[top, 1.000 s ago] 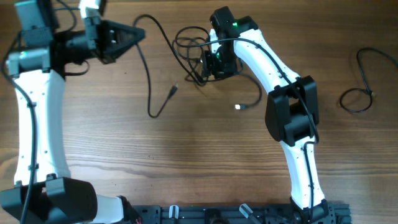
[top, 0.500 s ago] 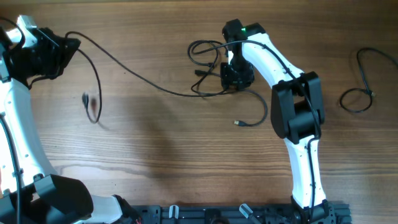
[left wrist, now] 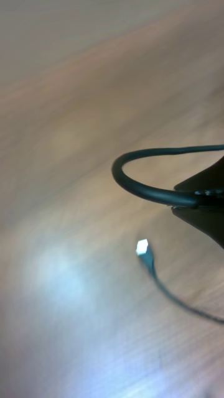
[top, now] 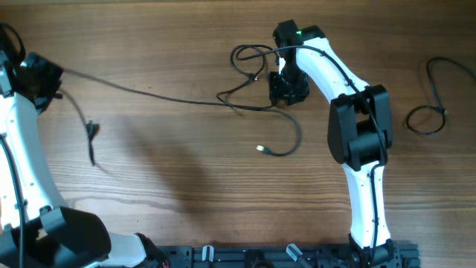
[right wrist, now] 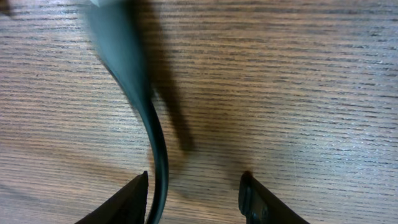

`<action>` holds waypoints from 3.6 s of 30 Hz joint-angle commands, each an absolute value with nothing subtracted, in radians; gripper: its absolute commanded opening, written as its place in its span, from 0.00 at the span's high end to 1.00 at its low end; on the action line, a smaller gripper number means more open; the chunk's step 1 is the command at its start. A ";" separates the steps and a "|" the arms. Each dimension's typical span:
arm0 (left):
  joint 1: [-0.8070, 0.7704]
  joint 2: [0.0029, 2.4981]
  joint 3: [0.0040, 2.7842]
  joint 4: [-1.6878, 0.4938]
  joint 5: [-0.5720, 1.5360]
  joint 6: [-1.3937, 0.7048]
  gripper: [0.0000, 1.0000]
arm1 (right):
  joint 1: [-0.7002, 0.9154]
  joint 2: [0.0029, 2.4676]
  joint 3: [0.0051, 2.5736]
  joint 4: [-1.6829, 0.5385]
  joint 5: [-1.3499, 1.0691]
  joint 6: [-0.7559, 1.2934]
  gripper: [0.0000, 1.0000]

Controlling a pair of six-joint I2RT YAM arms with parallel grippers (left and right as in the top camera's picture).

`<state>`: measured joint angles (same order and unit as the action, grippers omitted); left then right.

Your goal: Untangle cables

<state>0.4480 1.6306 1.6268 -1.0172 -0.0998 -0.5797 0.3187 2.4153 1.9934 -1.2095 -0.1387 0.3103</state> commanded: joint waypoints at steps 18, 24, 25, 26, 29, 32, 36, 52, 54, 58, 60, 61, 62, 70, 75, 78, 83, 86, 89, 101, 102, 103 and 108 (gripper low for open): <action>0.214 1.825 1.636 -1.102 0.448 -0.318 0.96 | 0.332 2.115 1.999 -1.185 -0.399 -0.024 0.15; 0.107 1.825 1.636 -1.022 0.676 -0.322 0.96 | 0.395 2.088 1.991 -1.185 -0.420 -0.056 0.15; 0.102 1.825 1.636 -1.003 0.702 -0.323 0.96 | 0.413 2.089 1.983 -1.183 -0.421 -0.076 0.15; 0.103 1.825 1.636 -0.992 0.707 -0.334 0.96 | 0.423 2.089 1.978 -1.179 -0.418 -0.081 0.16; 0.113 1.826 1.636 -0.962 0.707 -0.407 0.96 | 0.451 2.089 1.938 -1.141 -0.417 -0.083 0.21; 0.114 1.826 1.636 -0.931 0.786 -0.419 0.96 | 0.475 2.089 1.863 -1.097 -0.429 -0.107 0.25; 0.108 1.826 1.636 -0.875 0.919 -0.419 0.96 | 0.506 2.089 1.761 -1.016 -0.448 -0.133 0.30; 0.107 1.826 1.636 -0.826 0.967 -0.427 0.96 | 0.566 2.109 1.454 -0.541 -0.396 -0.016 0.71; 0.107 1.826 1.636 -0.827 0.951 -0.427 0.96 | 0.566 2.109 1.455 -0.535 -0.396 0.011 0.82; 0.094 1.826 1.636 -0.855 0.825 -0.427 0.89 | 0.555 2.101 1.477 -0.553 -0.396 0.071 0.96; 0.080 1.826 1.636 -0.873 0.747 -0.427 0.87 | 0.532 2.074 1.515 -0.595 -0.396 0.115 0.96; 0.073 1.827 1.636 -0.880 0.718 -0.427 0.86 | 0.521 2.055 1.532 -0.614 -0.397 0.122 0.96; 0.065 1.827 1.636 -0.889 0.683 -0.427 0.86 | 0.501 2.014 1.561 -0.641 -0.398 0.134 0.96; -0.005 1.827 1.636 -0.899 0.553 -0.426 0.95 | 0.394 1.701 1.764 -0.744 -0.452 0.142 0.96; -0.026 1.827 1.636 -0.900 0.525 -0.427 0.96 | 0.329 1.550 1.812 -0.709 -0.430 0.256 0.96; -0.026 1.827 1.636 -0.901 0.525 -0.427 0.96 | 0.256 1.487 1.812 -0.649 -0.370 0.323 0.96; -0.026 1.827 1.636 -0.903 0.525 -0.427 0.96 | 0.088 1.462 1.812 -0.636 -0.265 0.373 0.96; -0.026 1.827 1.636 -0.915 0.526 -0.428 0.96 | -0.109 1.465 1.812 -0.782 -0.120 0.422 0.96; -0.026 1.827 1.636 -0.913 0.525 -0.439 0.96 | -0.225 1.470 1.811 -0.860 -0.056 0.445 0.96; -0.027 1.827 1.636 -0.934 0.525 -0.457 0.96 | -0.718 1.676 1.750 -0.979 -0.014 0.606 0.96; -0.027 1.827 1.636 -0.936 0.525 -0.457 0.96 | -0.728 1.714 1.750 -0.971 -0.009 0.605 0.96; -0.027 1.827 1.636 -0.937 0.525 -0.457 0.96 | -0.733 1.764 1.750 -0.958 0.023 0.606 0.96; -0.029 1.827 1.636 -0.961 0.525 -0.456 0.96 | -0.733 1.963 1.750 -0.837 0.038 0.613 0.72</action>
<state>-0.0235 1.8320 1.6264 -0.9497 0.5350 -0.4511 -0.7341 1.8908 1.7561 -0.8600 0.0132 0.6033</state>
